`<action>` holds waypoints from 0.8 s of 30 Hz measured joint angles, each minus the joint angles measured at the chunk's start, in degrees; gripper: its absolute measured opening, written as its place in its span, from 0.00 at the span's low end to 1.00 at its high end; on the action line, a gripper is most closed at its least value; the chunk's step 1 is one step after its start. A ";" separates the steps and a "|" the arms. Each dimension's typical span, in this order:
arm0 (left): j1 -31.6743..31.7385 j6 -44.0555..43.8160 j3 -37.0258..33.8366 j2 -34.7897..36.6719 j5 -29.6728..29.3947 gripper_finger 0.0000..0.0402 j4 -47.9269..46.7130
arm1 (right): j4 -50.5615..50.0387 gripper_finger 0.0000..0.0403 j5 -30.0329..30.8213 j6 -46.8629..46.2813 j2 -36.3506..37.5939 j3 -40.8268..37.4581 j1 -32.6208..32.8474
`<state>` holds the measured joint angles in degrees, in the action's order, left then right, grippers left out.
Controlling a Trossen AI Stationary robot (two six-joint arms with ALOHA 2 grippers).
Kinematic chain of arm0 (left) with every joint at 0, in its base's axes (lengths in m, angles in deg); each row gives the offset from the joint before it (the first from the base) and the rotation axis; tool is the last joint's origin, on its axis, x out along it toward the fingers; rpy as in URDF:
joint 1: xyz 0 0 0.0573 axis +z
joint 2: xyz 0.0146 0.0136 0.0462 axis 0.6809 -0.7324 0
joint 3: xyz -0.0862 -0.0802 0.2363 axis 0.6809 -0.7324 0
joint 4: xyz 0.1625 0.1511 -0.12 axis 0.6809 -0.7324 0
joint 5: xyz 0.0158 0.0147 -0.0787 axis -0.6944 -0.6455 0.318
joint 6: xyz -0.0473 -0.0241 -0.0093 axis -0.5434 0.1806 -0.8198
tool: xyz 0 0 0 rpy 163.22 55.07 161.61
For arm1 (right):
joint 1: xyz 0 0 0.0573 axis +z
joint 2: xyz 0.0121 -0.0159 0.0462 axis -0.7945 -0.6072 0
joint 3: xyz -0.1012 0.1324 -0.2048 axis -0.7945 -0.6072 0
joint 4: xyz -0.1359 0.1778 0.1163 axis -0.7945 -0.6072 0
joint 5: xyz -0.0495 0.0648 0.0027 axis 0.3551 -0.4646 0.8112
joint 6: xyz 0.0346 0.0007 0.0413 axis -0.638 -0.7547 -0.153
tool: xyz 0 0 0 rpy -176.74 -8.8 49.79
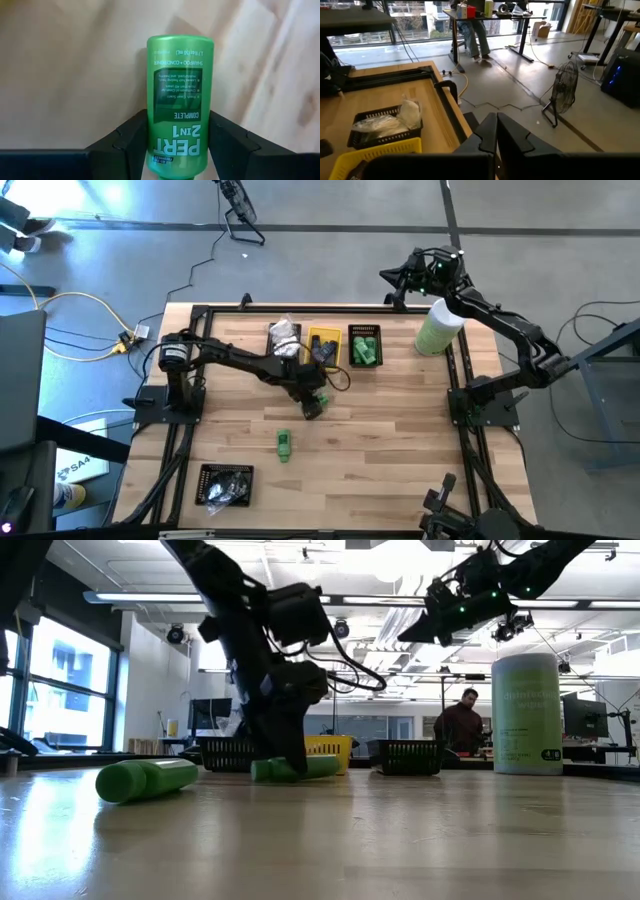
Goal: Pick & Place Travel size toiletries
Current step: Put the green shampoo bottle into the top right black bin
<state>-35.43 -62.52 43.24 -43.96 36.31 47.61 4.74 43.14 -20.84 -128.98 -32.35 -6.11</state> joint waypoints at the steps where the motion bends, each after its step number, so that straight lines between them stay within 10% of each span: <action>1: 0.66 0.66 0.00 -0.04 -0.01 0.43 0.72 | -0.35 0.01 -0.03 0.00 0.00 0.00 0.00; 24: 9.82 12.31 9.25 3.29 6.73 0.43 3.27 | -4.29 0.01 -10.56 -3.66 12.31 0.00 -8.24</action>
<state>-25.61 -50.21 52.50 -40.67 43.04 50.88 0.45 32.57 -24.51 -116.67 -32.35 -14.34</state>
